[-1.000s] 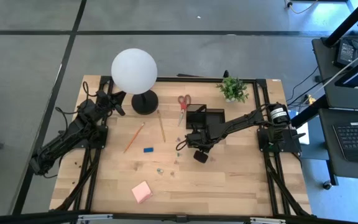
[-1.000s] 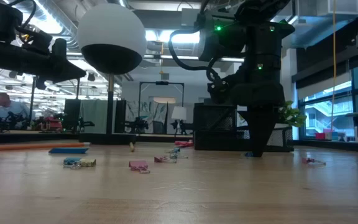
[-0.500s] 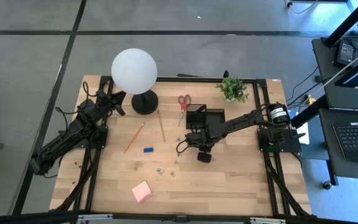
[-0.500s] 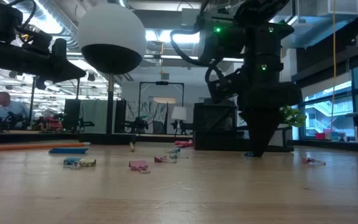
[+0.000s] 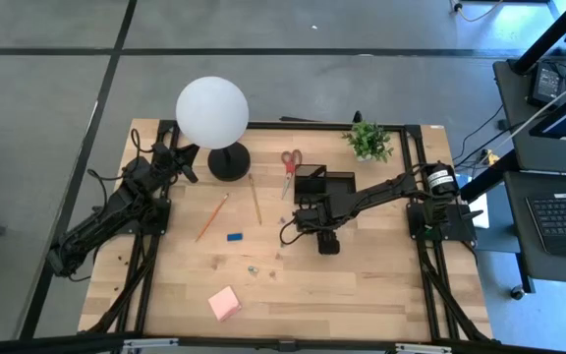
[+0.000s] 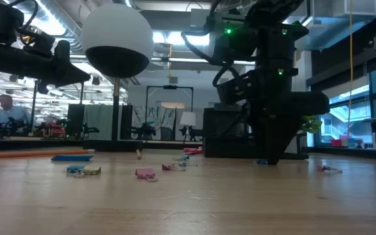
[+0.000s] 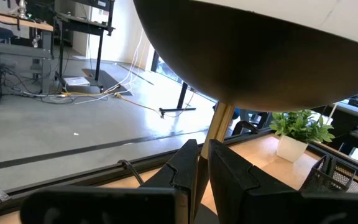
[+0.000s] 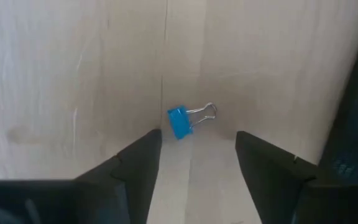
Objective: Pick and place office supplies into organizer
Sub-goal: Put the blue clip binder into the black desk organizer
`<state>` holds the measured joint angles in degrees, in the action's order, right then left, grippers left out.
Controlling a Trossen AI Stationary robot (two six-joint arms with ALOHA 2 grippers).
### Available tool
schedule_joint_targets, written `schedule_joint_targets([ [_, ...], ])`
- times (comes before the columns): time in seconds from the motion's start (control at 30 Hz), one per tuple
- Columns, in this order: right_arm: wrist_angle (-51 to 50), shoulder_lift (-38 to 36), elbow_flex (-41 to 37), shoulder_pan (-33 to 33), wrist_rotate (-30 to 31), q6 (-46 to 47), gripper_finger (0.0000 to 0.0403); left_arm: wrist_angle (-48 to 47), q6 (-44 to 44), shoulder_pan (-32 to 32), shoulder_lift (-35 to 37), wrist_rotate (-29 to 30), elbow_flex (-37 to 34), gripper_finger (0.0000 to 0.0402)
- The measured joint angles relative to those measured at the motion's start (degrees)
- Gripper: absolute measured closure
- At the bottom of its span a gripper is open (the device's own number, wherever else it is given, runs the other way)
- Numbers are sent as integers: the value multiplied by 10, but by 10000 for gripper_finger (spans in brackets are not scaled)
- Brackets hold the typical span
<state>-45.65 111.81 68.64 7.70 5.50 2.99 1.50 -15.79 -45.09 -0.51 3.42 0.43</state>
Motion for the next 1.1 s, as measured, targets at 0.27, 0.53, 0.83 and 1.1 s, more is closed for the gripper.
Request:
schedule_joint_targets([
  [0.27, 23, 0, -2, -1, -31, 85, 197, 0, 0, 0, 0, 0, 0, 368],
  [0.53, 37, 0, -1, -6, -59, 61, 214, 0, 0, 0, 0, 0, 0, 368],
  [0.83, 43, 0, -1, -20, -75, 203, 236, 0, 0, 0, 0, 0, 0, 368],
  [1.1, 46, 0, 0, -18, -73, 322, 236, 0, 0, 0, 0, 0, 0, 368],
])
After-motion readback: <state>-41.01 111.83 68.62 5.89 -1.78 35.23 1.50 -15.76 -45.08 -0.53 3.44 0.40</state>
